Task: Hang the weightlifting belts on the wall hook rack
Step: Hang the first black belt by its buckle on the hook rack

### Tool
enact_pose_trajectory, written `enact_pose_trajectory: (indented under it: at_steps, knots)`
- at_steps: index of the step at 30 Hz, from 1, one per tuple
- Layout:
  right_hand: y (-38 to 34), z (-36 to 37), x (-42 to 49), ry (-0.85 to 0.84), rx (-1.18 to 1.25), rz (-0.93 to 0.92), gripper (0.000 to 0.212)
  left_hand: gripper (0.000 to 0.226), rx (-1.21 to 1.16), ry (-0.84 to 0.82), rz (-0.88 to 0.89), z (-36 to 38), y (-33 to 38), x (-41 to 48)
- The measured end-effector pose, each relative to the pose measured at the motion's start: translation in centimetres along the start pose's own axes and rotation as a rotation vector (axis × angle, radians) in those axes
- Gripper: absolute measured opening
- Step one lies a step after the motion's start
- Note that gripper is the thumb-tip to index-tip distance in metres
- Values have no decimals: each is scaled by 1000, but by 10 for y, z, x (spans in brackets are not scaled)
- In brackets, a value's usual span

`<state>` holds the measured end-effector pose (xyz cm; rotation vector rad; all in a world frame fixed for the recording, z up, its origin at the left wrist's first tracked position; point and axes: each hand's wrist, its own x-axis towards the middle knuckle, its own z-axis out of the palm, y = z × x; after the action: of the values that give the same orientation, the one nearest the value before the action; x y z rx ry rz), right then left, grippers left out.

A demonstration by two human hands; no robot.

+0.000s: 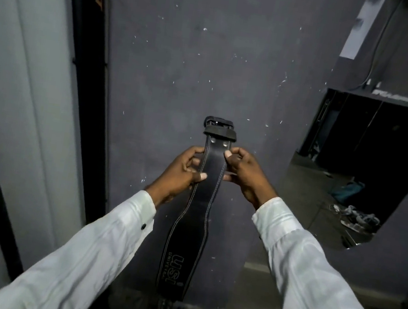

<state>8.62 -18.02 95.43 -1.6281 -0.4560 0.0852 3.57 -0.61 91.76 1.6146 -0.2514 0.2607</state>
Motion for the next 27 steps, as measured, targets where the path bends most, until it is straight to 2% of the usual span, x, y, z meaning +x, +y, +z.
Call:
enact_pose_trajectory:
  at_steps: [3, 6, 9, 13, 18, 20, 24, 27]
  knots:
    - [-18, -4, 7, 12, -99, -159, 11, 47, 73, -6, 76, 1, 5, 2]
    - [-31, -2, 11, 67, -107, -285, 2, 44, 169, 50, 169, 1, 16, 12]
    - [-33, 6, 14, 145, -158, -418, 17, 37, 195, 152, 323, 2, 30, 25]
    - [-23, 18, 10, 153, -255, -423, 41, 28, 193, 306, 420, 8, 42, 35]
    - [-40, 24, 11, 279, -369, -493, 39, 25, 67, 374, 429, 18, 51, 43]
    - [-53, 22, 13, 230, -384, -466, 42, 26, 42, 396, 421, 16, 60, 47]
    - [-49, 15, 0, -39, -261, -291, 47, 29, 73, 433, 437, 9, 76, 54]
    - [-40, 23, -4, 5, -304, -389, 30, 32, 43, 400, 422, 7, 86, 57]
